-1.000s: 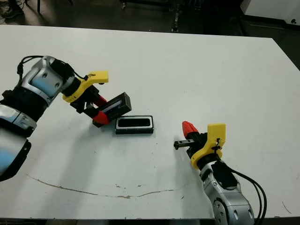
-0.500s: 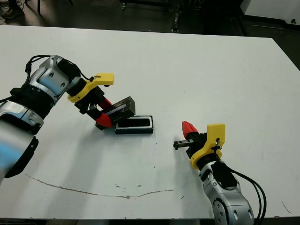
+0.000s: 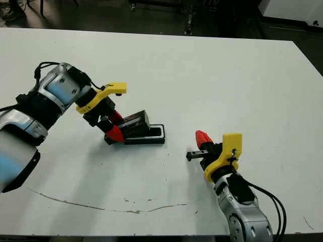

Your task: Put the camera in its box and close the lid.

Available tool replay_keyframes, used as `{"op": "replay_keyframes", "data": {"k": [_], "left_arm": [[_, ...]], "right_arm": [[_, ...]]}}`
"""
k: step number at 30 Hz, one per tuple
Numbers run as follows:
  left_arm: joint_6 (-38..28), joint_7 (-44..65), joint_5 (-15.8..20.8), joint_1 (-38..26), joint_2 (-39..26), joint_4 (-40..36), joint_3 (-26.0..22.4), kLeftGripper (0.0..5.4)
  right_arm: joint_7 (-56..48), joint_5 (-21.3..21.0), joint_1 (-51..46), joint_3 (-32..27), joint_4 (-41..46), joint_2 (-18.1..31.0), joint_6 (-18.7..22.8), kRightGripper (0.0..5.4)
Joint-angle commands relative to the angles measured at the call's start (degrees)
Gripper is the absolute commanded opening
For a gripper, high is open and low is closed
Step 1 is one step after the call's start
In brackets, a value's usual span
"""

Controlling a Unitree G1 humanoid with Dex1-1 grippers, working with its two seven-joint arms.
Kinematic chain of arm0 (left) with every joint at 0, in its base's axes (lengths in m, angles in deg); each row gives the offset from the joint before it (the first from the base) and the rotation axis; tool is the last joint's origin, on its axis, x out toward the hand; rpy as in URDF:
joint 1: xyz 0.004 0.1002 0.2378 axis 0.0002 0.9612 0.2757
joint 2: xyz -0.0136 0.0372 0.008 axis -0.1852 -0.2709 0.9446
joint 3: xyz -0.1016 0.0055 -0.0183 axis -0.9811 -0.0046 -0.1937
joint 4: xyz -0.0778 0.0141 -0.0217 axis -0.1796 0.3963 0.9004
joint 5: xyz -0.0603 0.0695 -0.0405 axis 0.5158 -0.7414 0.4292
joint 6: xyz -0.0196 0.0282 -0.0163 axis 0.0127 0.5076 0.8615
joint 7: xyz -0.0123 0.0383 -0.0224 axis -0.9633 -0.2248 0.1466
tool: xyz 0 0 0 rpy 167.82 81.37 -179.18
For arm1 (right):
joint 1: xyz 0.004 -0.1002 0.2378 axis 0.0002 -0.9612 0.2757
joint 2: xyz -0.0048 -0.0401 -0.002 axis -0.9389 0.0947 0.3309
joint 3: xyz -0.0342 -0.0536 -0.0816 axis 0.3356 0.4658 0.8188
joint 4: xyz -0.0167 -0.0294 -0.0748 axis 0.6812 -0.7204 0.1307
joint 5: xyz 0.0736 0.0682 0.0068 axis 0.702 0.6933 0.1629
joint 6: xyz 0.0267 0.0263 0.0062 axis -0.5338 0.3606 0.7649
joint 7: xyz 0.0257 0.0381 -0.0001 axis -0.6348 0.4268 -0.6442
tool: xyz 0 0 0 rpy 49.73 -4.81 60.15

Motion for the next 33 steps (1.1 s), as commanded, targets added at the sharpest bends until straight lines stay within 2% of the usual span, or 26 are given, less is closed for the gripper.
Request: {"op": "replay_keyframes", "data": {"k": [1, 7, 10, 23, 33], "left_arm": [[5.69, 1.07, -0.25, 2.83, -0.48, -5.08, 1.16, 3.17], [12.10, -1.04, 0.17, 4.80, -1.37, -11.41, 1.40, 3.17], [13.29, -1.68, 0.54, 5.43, -1.49, -12.87, 1.71, 3.17], [12.08, -5.69, 0.74, 7.69, -0.40, -15.10, 0.99, 3.17], [6.93, -7.39, -0.02, 7.24, 1.87, -11.31, 1.19, 3.17]], "right_arm": [[0.07, -0.05, -0.47, -0.15, -0.28, 0.24, 0.29, 0.00], [-0.12, -0.25, -0.57, -0.10, -0.49, 0.22, -0.27, 0.00], [0.19, -0.29, -0.58, -0.12, -0.30, 0.19, 0.24, 0.00], [0.26, -0.59, -0.74, -0.03, -0.01, 0.15, 0.29, 0.00], [0.21, -0.63, -0.95, -0.11, -0.17, -0.07, 0.09, 0.00]]}}
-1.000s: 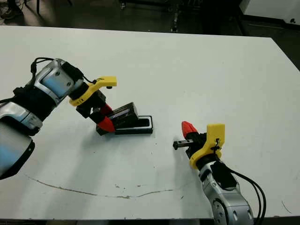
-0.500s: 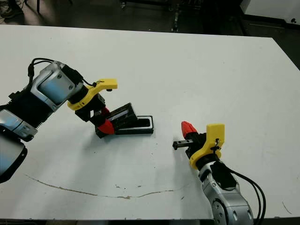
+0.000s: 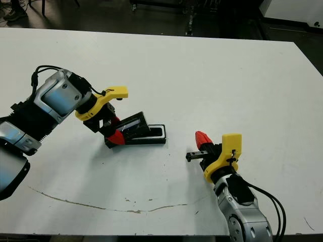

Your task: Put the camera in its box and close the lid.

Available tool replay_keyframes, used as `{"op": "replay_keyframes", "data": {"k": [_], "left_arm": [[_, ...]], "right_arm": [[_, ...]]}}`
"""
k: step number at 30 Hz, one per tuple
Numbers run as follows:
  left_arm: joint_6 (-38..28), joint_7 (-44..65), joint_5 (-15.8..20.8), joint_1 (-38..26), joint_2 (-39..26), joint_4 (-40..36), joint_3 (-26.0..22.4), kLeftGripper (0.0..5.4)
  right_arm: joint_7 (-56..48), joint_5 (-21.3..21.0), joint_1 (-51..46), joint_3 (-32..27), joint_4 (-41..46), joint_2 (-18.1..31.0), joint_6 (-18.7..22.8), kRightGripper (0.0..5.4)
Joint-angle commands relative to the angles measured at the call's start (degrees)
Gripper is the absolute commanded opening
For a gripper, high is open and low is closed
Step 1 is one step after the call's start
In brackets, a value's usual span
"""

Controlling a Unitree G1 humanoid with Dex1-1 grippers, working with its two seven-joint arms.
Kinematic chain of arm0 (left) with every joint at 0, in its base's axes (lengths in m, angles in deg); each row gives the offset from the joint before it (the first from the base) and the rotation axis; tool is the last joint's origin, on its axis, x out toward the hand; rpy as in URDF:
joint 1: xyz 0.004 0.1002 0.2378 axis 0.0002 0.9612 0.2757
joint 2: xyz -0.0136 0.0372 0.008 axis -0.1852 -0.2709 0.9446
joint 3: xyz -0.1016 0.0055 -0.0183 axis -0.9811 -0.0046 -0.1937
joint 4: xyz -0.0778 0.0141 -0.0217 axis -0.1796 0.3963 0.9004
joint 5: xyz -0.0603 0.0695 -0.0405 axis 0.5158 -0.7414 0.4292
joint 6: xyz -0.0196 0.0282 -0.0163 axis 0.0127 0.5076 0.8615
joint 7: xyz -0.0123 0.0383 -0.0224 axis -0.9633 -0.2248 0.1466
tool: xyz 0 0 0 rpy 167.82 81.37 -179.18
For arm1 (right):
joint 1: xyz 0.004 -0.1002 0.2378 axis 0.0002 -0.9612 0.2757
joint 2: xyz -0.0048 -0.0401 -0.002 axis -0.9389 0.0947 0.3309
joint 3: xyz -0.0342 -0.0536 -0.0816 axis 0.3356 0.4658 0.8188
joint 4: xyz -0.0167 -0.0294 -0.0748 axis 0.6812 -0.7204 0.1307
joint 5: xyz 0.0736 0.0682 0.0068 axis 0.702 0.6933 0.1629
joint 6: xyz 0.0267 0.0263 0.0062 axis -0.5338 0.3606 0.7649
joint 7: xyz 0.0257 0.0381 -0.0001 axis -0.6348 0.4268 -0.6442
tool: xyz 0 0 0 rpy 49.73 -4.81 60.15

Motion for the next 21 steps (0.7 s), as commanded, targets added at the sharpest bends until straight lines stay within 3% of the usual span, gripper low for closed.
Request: {"op": "replay_keyframes", "data": {"k": [1, 21], "left_arm": [[-2.25, -0.07, 0.24, 2.44, 3.33, 2.53, 1.35, 3.17], [-7.15, -1.82, -1.40, 3.24, 7.81, 6.95, 0.33, 3.17]], "right_arm": [[0.28, -0.31, -0.66, -0.13, -0.12, 0.22, -0.05, 0.00], [0.08, 0.20, -1.05, -0.66, 0.04, 0.13, -0.15, 0.00]]}}
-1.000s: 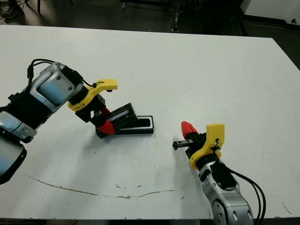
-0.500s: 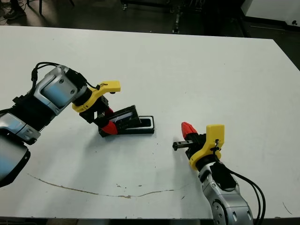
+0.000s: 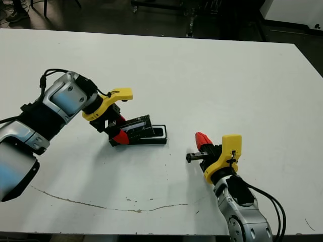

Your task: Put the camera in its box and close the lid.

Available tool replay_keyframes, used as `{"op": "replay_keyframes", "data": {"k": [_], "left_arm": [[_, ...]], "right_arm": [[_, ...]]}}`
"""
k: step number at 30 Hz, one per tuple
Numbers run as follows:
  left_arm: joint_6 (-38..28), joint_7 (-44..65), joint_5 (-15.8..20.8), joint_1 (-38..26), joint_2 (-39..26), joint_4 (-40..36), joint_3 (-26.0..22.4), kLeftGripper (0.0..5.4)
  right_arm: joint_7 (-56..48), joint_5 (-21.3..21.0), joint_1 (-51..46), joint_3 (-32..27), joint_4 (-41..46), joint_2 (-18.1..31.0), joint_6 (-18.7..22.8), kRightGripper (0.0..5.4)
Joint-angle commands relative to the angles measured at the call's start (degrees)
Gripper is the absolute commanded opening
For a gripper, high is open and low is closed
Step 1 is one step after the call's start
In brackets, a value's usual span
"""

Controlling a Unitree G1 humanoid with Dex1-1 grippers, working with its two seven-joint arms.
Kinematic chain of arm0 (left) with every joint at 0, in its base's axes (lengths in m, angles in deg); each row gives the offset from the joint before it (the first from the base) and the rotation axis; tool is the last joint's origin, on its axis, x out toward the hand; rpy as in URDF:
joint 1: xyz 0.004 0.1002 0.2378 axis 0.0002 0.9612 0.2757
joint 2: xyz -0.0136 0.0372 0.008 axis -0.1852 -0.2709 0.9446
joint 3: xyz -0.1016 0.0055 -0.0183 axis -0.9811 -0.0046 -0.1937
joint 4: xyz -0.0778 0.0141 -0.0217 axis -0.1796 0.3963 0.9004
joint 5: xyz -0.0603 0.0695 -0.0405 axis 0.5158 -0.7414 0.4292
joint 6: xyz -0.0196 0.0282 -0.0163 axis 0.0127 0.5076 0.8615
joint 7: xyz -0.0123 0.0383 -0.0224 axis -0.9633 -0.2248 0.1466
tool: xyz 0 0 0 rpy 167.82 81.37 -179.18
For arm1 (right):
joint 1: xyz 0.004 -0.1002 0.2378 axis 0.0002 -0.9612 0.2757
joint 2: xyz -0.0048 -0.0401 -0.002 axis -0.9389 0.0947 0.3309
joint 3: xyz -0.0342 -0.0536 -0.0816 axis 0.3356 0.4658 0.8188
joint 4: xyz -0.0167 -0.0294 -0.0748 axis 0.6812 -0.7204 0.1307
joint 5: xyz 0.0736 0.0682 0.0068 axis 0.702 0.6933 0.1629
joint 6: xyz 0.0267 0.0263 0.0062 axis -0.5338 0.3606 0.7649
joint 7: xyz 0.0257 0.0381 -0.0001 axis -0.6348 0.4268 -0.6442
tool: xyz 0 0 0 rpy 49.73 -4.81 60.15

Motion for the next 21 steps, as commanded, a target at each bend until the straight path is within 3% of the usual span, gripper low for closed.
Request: {"op": "replay_keyframes", "data": {"k": [1, 21], "left_arm": [[-0.81, -1.38, 0.06, 4.02, 4.12, 0.01, 1.20, 3.17], [-4.77, -6.40, -0.47, 7.95, 5.81, -5.99, 0.38, 3.17]], "right_arm": [[0.00, 0.14, -0.57, -0.63, -0.13, 0.29, -0.24, 0.00], [-0.41, 0.55, 0.01, -3.03, 0.49, 1.63, 0.16, 0.00]]}}
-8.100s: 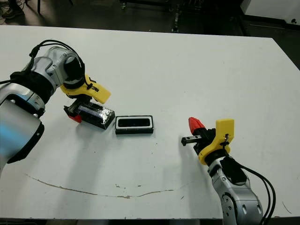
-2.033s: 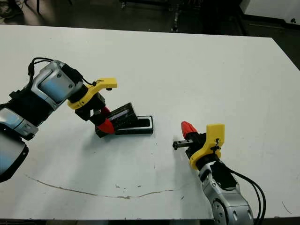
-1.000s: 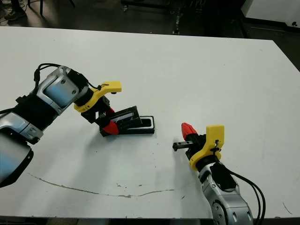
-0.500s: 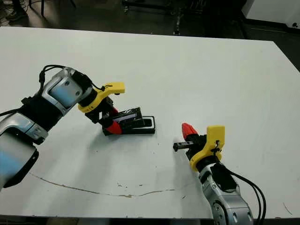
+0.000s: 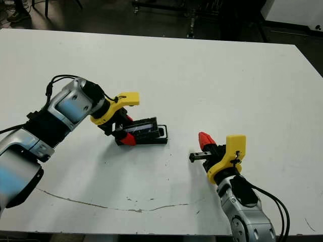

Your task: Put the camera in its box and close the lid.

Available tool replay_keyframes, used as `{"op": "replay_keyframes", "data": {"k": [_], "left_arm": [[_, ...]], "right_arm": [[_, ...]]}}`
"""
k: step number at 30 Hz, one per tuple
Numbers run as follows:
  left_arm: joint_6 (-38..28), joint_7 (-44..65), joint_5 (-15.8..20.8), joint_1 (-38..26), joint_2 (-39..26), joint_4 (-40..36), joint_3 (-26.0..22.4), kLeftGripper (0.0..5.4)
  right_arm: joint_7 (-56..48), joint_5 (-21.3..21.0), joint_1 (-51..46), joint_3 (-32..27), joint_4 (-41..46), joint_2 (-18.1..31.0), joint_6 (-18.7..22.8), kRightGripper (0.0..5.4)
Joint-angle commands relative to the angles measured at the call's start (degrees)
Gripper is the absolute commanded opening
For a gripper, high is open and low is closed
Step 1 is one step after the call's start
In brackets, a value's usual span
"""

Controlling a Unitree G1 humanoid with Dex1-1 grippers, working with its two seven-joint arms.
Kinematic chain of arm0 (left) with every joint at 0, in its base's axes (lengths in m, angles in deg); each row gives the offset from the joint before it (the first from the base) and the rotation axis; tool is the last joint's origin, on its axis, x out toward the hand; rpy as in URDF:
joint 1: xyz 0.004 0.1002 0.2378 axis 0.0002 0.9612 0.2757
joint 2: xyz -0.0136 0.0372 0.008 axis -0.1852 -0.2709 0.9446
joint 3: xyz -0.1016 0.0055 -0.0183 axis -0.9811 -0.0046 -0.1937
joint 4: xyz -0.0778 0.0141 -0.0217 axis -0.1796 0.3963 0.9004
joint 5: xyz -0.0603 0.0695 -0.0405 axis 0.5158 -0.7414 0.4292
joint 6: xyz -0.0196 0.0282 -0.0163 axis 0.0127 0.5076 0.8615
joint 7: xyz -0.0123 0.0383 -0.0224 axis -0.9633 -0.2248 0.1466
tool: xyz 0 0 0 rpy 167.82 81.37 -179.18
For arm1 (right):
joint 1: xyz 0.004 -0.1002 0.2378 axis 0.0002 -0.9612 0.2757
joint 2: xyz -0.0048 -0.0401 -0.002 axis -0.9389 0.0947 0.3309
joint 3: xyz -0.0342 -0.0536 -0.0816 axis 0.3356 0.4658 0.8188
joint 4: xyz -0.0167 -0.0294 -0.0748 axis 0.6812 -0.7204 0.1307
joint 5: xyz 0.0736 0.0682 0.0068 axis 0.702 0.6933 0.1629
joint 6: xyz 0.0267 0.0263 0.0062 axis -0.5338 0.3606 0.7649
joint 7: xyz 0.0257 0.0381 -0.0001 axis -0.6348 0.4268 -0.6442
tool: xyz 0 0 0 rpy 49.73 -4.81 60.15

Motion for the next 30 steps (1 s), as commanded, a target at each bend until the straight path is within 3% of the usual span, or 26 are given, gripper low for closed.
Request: {"op": "replay_keyframes", "data": {"k": [1, 9, 30], "left_arm": [[-0.03, -0.56, 0.61, 3.97, 3.90, -0.39, 1.61, 3.17], [2.27, -1.08, 1.06, 3.77, 5.48, -0.28, 1.70, 3.17], [-1.24, -1.73, 0.49, 3.20, 8.81, 4.54, 1.24, 3.17]], "right_arm": [[-0.15, 0.02, 0.14, -1.26, 0.25, 1.27, -0.03, 0.00], [-0.38, 0.26, 0.50, -2.00, 0.45, 1.52, 0.05, 0.00], [-0.06, 0.27, 0.32, -2.69, 1.14, 1.67, 0.58, 0.00]]}}
